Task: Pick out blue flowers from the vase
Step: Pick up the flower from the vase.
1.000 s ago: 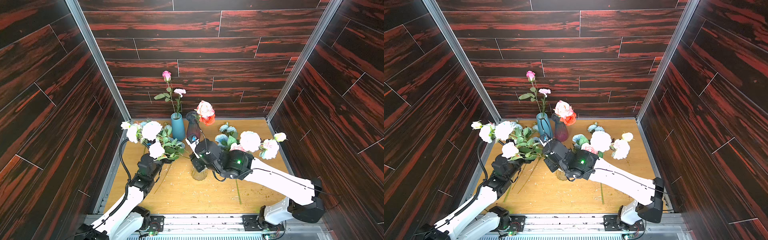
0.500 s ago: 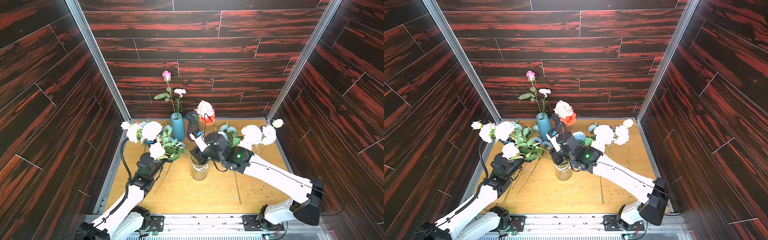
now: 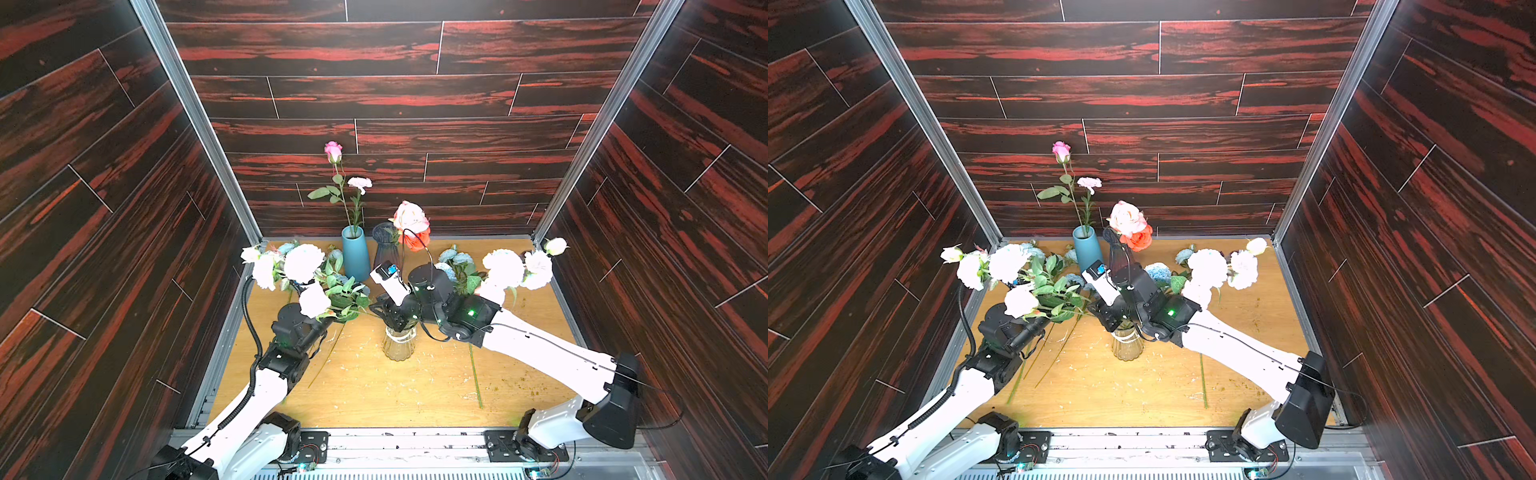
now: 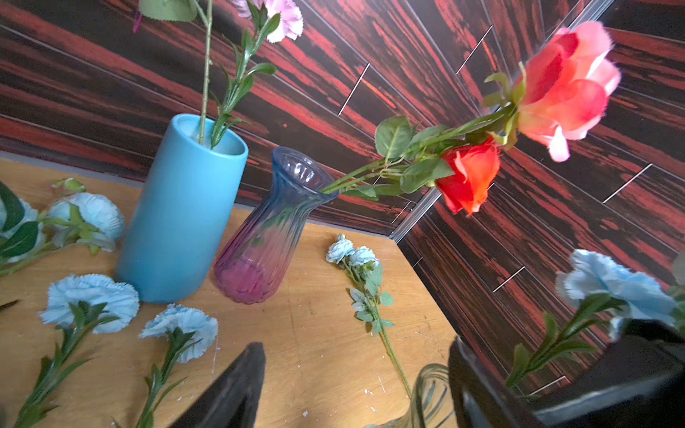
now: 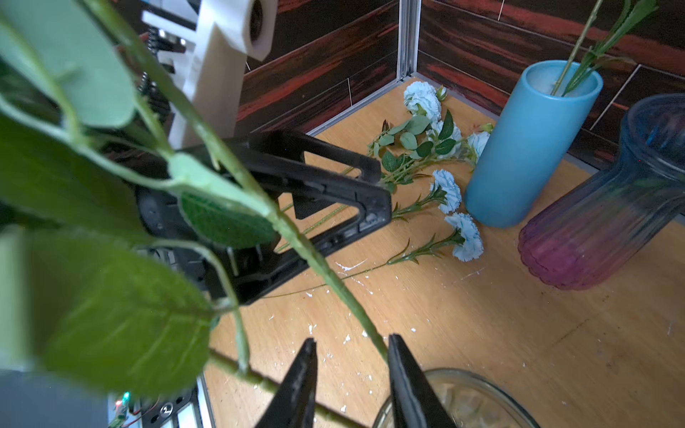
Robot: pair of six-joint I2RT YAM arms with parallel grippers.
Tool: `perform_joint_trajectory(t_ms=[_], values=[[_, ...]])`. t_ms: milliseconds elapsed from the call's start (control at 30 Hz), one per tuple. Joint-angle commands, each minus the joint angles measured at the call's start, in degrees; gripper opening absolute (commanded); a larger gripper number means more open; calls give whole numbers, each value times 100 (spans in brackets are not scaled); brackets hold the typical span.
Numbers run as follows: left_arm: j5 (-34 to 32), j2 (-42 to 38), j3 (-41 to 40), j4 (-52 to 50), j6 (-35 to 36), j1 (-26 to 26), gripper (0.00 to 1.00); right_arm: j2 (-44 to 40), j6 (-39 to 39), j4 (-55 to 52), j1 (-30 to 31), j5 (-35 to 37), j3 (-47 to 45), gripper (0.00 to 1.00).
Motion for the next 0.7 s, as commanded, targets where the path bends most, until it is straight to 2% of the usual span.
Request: perform_joint_trajectory(t_ms=[0,67,167,400,667], values=[[129,-52,191,164,-2,-35,80,212,-117,246,-54,-106,-11,34],[134,-47,203,160,1,-43,79,285,-142,299,-68,-115,10,33],[132,-50,211,149,3,-51,79,352,-152,365,-89,-171,-9,25],[-53,-69,164,42,94,-62,80,112,-195,556,-99,-206,-116,0],[-823,-319,-29,-272,312,-62,80,-262,-536,447,-94,186,96,0]])
